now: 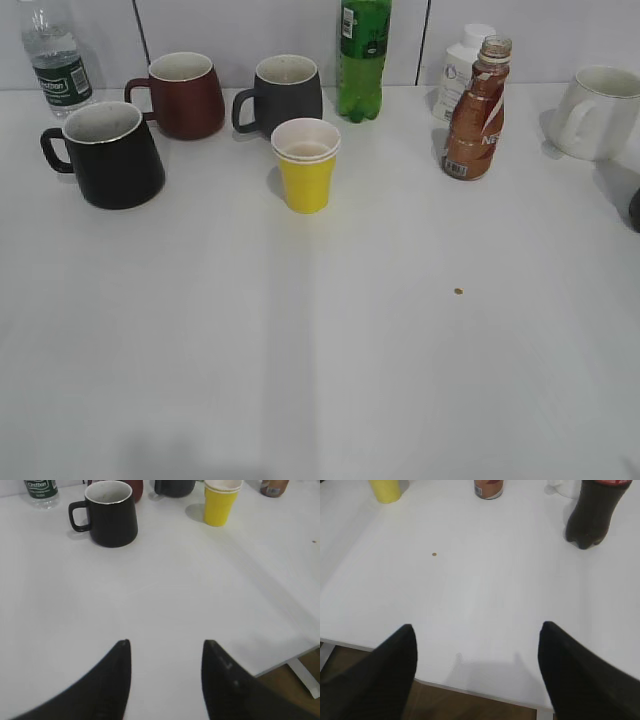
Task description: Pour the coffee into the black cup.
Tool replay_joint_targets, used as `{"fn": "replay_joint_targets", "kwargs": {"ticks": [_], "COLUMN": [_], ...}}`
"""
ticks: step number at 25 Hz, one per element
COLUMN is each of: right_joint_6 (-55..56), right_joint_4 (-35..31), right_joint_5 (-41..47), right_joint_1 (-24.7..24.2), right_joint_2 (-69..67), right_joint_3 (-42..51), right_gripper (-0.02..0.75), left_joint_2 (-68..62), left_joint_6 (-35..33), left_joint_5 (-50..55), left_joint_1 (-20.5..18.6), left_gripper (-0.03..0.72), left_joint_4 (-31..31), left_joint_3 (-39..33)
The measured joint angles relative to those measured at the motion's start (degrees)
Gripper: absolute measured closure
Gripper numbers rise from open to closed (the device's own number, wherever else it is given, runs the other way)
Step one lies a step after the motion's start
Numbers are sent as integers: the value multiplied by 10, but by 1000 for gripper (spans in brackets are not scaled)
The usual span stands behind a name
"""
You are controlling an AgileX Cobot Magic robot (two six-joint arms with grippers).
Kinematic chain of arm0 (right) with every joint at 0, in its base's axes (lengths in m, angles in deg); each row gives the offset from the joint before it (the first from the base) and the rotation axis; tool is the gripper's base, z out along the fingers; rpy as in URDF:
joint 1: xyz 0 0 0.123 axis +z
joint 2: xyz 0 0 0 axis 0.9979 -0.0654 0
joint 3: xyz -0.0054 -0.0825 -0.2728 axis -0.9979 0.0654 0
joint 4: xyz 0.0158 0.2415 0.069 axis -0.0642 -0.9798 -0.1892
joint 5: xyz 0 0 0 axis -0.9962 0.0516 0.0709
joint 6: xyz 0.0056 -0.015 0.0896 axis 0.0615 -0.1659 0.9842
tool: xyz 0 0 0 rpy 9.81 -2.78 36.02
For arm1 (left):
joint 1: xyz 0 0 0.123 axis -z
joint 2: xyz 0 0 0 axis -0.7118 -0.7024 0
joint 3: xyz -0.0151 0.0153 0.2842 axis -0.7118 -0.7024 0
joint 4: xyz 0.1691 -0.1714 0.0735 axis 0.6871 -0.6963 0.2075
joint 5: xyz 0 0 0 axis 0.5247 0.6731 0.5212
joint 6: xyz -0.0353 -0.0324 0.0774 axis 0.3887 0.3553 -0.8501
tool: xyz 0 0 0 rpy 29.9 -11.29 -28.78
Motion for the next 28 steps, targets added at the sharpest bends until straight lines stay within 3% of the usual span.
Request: {"fn": "replay_joint_targets", "kwargs": {"ticks": [8, 17, 22, 28], "right_joint_6": [-1, -1, 0, 0], "right_joint_4": [-1, -2, -3, -3], "right_joint_5": [-1, -2, -2, -2], "right_joint_1": [0, 0, -18, -84], "right_joint_2": [0, 0, 0, 0], "right_joint_3": [0, 0, 0, 0], "right_gripper": [149, 149, 149, 149], "left_joint_2": [0, 0, 0, 0], "left_joint_6": [0, 0, 0, 0], "left_joint_5": [-1, -1, -2, -2], "left_joint_1": [0, -5, -52, -130], "left_gripper": [350, 424, 449, 449], "left_joint_4": [-1, -1, -1, -1], "left_joint_3": [0, 0, 0, 0]}}
